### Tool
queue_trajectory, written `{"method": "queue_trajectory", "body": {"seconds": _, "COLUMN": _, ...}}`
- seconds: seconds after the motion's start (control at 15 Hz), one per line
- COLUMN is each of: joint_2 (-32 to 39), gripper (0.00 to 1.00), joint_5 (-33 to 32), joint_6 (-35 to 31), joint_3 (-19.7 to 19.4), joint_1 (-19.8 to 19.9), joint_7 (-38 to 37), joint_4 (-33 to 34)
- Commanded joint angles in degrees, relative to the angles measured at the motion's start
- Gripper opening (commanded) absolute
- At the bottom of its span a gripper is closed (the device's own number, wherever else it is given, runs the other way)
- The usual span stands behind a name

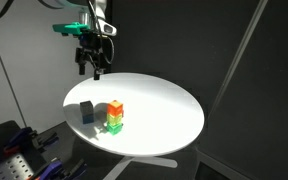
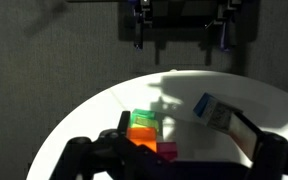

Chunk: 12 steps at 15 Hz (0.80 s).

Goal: Put the orange block on top of the light green block

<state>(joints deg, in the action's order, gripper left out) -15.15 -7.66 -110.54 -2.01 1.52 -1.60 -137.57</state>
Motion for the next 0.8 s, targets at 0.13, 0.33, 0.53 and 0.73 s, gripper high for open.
{"method": "queue_trajectory", "body": {"seconds": 0.13, "joint_2": -10.09, "gripper": 1.00, "joint_5": 1.63, "joint_6": 2.37, "joint_3": 0.44, "joint_1": -1.21, "joint_7": 4.15, "joint_4": -4.48}}
{"method": "queue_trajectory", "body": {"seconds": 0.33, "joint_2": -13.96, "gripper": 1.00, "joint_5": 1.80, "joint_6": 3.56, "joint_3": 0.49, "joint_1": -1.85, "joint_7": 5.09, "joint_4": -5.46}}
{"method": "queue_trajectory", "body": {"seconds": 0.53, "joint_2": -17.27, "gripper": 1.00, "joint_5": 3.07, "joint_6": 5.02, "joint_3": 0.09, "joint_1": -2.71, "joint_7": 6.89, "joint_4": -5.89}}
{"method": "queue_trajectory", "body": {"seconds": 0.73, "joint_2": -20.13, "gripper": 1.00, "joint_5": 4.57, "joint_6": 6.67, "joint_3": -0.14, "joint_1": -3.36, "joint_7": 8.75, "joint_4": -6.28}}
